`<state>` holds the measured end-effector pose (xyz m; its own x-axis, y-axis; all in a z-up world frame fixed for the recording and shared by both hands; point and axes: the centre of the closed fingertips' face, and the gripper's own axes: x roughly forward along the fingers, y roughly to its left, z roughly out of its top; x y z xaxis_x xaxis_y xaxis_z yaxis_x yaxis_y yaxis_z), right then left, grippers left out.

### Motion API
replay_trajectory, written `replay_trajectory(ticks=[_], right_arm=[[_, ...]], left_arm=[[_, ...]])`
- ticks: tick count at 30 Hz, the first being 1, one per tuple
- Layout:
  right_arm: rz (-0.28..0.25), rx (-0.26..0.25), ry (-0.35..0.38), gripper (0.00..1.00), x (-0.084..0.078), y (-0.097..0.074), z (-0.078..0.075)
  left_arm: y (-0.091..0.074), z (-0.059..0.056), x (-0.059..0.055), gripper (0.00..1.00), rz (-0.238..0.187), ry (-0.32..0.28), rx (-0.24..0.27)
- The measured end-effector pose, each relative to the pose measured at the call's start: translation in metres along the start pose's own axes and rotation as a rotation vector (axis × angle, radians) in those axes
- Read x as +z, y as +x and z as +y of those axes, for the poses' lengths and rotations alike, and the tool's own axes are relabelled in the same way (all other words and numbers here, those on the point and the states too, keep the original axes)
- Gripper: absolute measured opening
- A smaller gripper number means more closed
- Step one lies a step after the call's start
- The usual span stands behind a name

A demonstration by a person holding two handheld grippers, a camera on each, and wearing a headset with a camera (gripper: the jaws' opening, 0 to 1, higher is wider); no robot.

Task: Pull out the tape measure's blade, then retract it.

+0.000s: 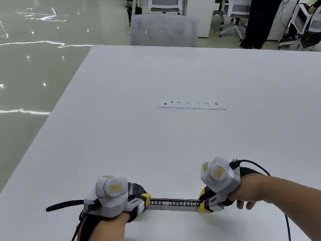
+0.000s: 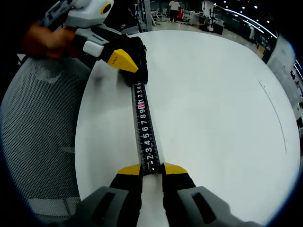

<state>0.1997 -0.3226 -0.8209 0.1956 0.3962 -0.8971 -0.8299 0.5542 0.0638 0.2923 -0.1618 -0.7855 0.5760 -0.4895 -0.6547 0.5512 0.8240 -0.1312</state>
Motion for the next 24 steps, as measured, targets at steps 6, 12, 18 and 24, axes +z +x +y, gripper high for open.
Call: replay_trajectory(ticks=[6,12,18,24], right_arm=[[-0.005,0.000,-0.005,0.14,0.001,0.001,0.000],[-0.022,0.004,-0.004,0.14,0.009,0.004,0.001],[-0.037,0.005,-0.001,0.14,0.021,0.010,0.004],[-0.040,0.009,0.001,0.14,0.025,0.013,0.005]], left_arm=[[0.000,0.000,0.000,0.58,0.002,0.006,-0.004],[-0.001,0.000,0.000,0.58,0.006,0.013,-0.013],[-0.001,0.000,0.000,0.58,0.007,0.020,-0.014],[-0.001,0.000,0.000,0.58,0.007,0.020,-0.017]])
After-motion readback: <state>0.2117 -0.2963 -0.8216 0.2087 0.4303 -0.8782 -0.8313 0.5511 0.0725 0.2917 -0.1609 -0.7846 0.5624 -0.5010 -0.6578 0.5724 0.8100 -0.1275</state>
